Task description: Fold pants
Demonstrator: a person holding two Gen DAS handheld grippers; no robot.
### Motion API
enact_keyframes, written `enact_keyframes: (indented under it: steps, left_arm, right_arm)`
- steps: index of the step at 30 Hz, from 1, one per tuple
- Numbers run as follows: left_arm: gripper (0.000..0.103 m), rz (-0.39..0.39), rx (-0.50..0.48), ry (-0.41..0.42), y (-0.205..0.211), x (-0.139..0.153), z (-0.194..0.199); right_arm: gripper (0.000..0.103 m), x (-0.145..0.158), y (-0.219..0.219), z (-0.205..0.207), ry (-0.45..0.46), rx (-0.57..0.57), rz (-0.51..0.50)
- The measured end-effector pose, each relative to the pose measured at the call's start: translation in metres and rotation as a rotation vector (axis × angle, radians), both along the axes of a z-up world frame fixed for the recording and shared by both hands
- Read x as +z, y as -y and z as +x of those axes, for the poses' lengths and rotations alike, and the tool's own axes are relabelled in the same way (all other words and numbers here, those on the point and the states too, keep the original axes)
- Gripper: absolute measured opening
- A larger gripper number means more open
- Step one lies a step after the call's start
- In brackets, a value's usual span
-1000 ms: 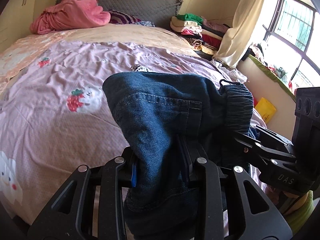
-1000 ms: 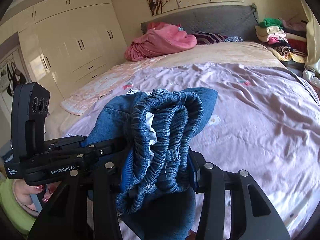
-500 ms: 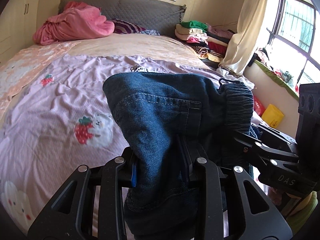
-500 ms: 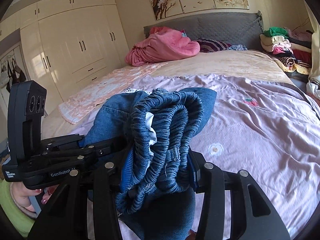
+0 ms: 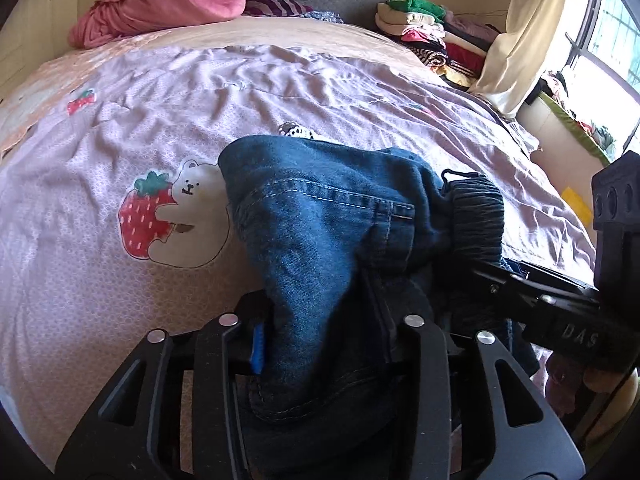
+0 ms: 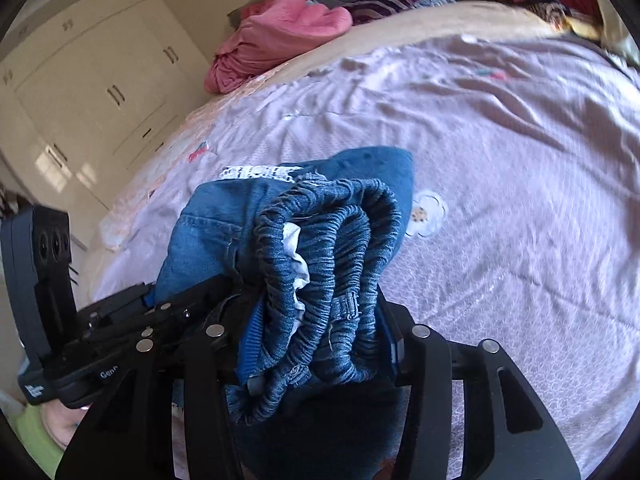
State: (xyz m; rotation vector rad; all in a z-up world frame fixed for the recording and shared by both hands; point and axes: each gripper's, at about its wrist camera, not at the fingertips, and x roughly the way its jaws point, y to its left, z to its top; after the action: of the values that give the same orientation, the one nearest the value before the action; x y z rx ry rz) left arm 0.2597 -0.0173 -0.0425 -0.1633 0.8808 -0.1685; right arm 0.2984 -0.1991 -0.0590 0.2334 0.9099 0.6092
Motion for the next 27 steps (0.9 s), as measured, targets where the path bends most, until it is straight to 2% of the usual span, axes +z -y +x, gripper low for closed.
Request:
enact_keyframes:
  steps: [9, 16, 21, 22, 27]
  left_arm:
    - [0.039, 0.013, 0.007, 0.013, 0.0, -0.003, -0.001]
    - [0.047, 0.04, 0.011, 0.034, 0.002, 0.004, -0.008]
    - [0.053, 0.038, 0.017, 0.036, 0.0, 0.007, -0.012]
    - [0.054, 0.038, 0.017, 0.037, 0.0, 0.007, -0.012]
    - [0.064, 0.033, 0.018, 0.045, 0.0, 0.012, -0.018]
  right_arm:
    - [0.06, 0.003, -0.002, -0.008, 0.028, -0.035, -0.082]
    - [0.061, 0.019, 0.0, -0.028, 0.106, -0.042, -0.128]
    - [0.065, 0.024, 0.007, -0.036, 0.122, -0.057, -0.127]
    - [0.069, 0.024, 0.01, -0.037, 0.121, -0.065, -0.123]
    - [0.073, 0.027, 0.021, -0.044, 0.122, -0.086, -0.101]
